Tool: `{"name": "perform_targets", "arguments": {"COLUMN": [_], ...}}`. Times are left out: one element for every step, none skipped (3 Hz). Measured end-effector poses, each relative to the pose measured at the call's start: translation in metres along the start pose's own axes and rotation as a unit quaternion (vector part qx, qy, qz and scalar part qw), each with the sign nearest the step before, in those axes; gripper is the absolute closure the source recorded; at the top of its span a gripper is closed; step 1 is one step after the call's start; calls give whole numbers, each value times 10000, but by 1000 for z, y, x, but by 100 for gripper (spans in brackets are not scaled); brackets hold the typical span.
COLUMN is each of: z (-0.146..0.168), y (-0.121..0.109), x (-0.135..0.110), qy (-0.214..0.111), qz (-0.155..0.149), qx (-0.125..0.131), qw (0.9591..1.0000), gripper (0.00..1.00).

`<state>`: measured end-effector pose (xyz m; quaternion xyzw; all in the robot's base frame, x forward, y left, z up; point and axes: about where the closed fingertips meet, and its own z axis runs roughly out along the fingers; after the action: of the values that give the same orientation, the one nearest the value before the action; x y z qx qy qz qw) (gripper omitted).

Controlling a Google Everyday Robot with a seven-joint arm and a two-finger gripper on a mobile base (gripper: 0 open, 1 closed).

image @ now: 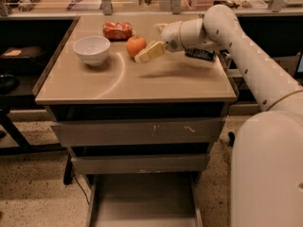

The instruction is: Place orange into bottom drawer

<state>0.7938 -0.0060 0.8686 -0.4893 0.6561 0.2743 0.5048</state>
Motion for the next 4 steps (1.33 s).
{"name": "perform_targets", "arguments": {"z": [18, 30, 36, 36], "y": [9, 13, 11, 11], "x": [-5, -1, 8, 8], "qy": [11, 62, 146, 147], "qz": [-44, -13, 62, 63], "qx": [-293, -454, -494, -494], "qw": [9996, 9990, 9987, 9986], "gripper": [0, 0, 0, 20]}}
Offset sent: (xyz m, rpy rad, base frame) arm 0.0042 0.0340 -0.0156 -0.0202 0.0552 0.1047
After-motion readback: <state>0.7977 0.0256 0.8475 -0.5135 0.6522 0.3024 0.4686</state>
